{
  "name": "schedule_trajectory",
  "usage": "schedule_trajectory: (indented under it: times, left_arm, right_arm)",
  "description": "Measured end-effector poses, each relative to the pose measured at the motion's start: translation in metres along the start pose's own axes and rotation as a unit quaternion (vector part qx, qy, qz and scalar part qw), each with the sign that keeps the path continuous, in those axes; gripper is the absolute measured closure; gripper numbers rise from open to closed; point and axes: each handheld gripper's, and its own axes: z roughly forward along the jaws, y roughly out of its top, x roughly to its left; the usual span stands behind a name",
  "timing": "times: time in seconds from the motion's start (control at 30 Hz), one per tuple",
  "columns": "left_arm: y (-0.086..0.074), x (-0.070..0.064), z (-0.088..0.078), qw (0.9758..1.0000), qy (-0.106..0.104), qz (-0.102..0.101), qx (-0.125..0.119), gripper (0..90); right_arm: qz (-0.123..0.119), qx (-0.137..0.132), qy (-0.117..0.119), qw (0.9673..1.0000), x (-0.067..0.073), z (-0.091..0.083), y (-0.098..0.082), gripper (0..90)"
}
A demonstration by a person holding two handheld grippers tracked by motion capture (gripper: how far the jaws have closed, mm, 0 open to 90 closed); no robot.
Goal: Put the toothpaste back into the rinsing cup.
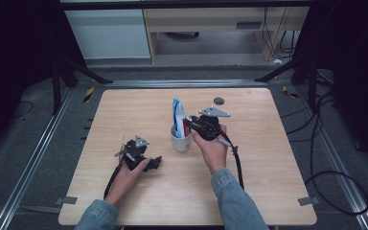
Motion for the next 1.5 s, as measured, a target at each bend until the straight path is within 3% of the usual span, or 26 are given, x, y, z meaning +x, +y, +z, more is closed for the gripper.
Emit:
schedule_trajectory:
  times: [0.5, 0.77, 0.87, 1.2, 1.5]
  left_arm:
    - [0.0, 0.0, 0.0, 1.0, 0.0, 0.0, 0.0, 0.0]
    - [0.0, 0.0, 0.0, 1.0, 0.0, 0.0, 0.0, 0.0]
    - [0.0, 0.0, 0.0, 1.0, 0.0, 0.0, 0.0, 0.0]
    - [0.0, 0.0, 0.0, 1.0, 0.0, 0.0, 0.0, 0.0]
    - [0.0, 0.0, 0.0, 1.0, 0.0, 0.0, 0.0, 0.0]
  right_arm:
    - [-0.007, 0.012, -0.007, 0.9999, 0.003, -0.006, 0.005, 48.5]
    - [-0.023, 0.022, -0.019, 0.9993, 0.005, -0.009, 0.007, 41.3]
    - [-0.042, 0.033, -0.034, 0.998, 0.006, -0.009, 0.006, 35.8]
    - [-0.068, 0.069, -0.055, 0.9938, 0.008, -0.01, 0.007, 17.0]
    - [-0.099, 0.073, -0.062, 0.9905, 0.003, -0.022, 0.01, 10.1]
